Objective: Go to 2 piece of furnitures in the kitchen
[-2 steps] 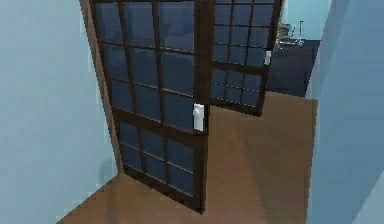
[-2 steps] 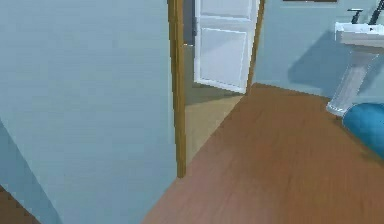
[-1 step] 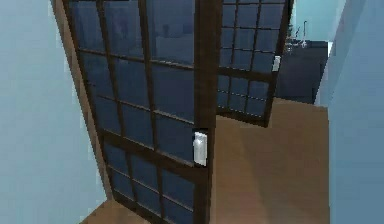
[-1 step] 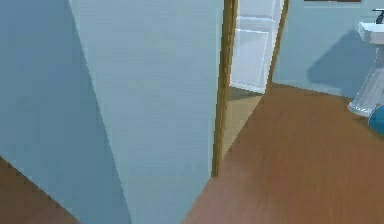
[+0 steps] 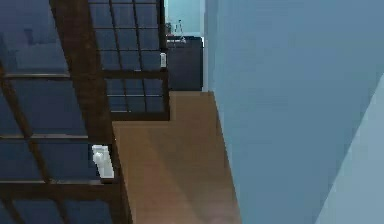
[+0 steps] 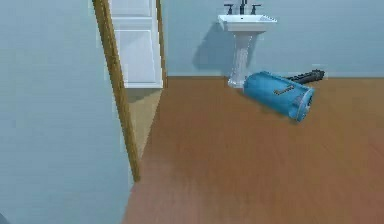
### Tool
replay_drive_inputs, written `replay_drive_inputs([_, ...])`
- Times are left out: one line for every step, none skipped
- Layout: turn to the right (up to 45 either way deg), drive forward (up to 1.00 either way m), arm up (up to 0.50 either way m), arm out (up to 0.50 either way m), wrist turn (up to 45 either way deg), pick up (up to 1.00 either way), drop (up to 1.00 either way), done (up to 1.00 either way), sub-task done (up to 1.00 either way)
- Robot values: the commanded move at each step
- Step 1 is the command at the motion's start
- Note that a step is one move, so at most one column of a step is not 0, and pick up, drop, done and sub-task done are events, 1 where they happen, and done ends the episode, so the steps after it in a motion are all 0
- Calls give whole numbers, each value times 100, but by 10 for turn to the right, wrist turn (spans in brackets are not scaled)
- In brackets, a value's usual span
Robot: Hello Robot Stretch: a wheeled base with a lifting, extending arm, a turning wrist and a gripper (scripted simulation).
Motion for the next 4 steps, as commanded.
replay_drive_inputs([0, 100, 0, 0, 0, 0, 0, 0, 0])
replay_drive_inputs([0, 100, 0, 0, 0, 0, 0, 0, 0])
replay_drive_inputs([0, 100, 0, 0, 0, 0, 0, 0, 0])
replay_drive_inputs([0, 75, 0, 0, 0, 0, 0, 0, 0])
